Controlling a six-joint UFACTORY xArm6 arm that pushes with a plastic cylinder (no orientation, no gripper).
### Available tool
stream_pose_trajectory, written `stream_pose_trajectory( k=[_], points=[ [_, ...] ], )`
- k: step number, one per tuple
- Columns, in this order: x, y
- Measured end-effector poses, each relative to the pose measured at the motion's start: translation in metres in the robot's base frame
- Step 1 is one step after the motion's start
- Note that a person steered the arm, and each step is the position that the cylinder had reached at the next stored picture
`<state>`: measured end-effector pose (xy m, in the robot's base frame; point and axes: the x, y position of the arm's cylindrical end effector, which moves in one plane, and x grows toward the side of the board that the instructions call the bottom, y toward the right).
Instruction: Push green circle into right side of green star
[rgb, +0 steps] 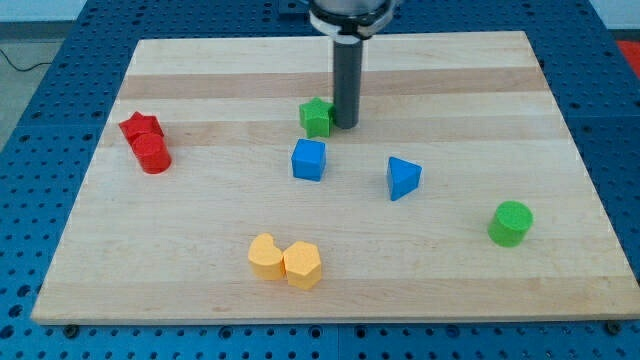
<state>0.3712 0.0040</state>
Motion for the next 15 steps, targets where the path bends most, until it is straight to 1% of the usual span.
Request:
stream_pose_trajectory(
  k=[1,2,3,4,5,6,7,8,9,10,11,12,13,14,15],
  points=[
    [0.0,-0.022],
    [0.0,-0.017],
    [0.0,0.057],
    [0.009,0.177],
    [0.049,0.286],
    [0.117,0.333],
    [0.173,0.331],
    [0.183,0.289],
    [0.183,0.247],
    [0.204,0.234],
    [0.21,0.204],
    [0.185,0.197],
    [0.152,0.197],
    [0.112,0.179],
    [0.11,0.175]
  ],
)
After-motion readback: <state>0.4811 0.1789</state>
